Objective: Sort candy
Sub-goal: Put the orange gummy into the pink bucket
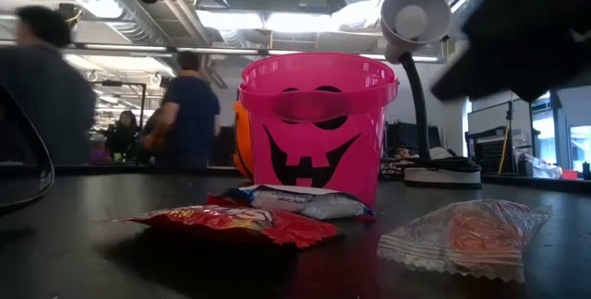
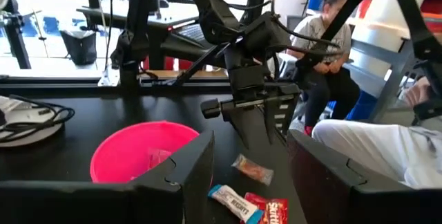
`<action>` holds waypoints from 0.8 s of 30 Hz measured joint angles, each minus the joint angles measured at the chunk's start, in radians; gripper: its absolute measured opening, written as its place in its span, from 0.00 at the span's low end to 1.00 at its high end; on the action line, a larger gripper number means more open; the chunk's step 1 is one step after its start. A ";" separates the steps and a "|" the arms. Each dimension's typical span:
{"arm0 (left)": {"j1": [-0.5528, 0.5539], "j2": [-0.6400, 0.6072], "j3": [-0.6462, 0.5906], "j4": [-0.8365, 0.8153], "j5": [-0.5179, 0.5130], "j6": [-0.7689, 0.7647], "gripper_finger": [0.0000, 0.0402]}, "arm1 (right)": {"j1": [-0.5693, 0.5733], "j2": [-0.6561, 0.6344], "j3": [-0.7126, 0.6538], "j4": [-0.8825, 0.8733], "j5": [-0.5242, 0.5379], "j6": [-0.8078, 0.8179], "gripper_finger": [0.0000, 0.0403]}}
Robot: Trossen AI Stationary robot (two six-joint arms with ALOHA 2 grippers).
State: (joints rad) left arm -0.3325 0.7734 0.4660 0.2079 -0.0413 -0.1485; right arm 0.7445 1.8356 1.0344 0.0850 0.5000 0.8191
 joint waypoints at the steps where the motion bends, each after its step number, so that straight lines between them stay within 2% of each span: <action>1: 0.000 0.006 0.000 0.000 0.000 -0.001 0.43 | 0.001 0.006 0.000 -0.015 -0.002 0.013 0.49; 11: -0.013 0.021 0.000 -0.010 0.006 -0.029 0.43 | -0.001 0.114 0.000 -0.040 -0.021 0.077 0.49; 16: -0.022 0.021 0.000 -0.009 0.002 -0.029 0.43 | -0.006 0.133 0.003 -0.107 -0.012 0.137 0.48; 19: -0.022 0.021 0.000 -0.009 0.002 -0.033 0.43 | -0.006 0.135 0.004 -0.131 -0.002 0.144 0.41; 24: -0.022 0.021 0.000 -0.009 0.001 -0.036 0.43 | -0.006 0.136 0.003 -0.135 0.001 0.142 0.20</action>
State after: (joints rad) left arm -0.3546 0.7948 0.4660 0.1986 -0.0399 -0.1841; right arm 0.7387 1.9713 1.0378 -0.0504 0.5012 0.9615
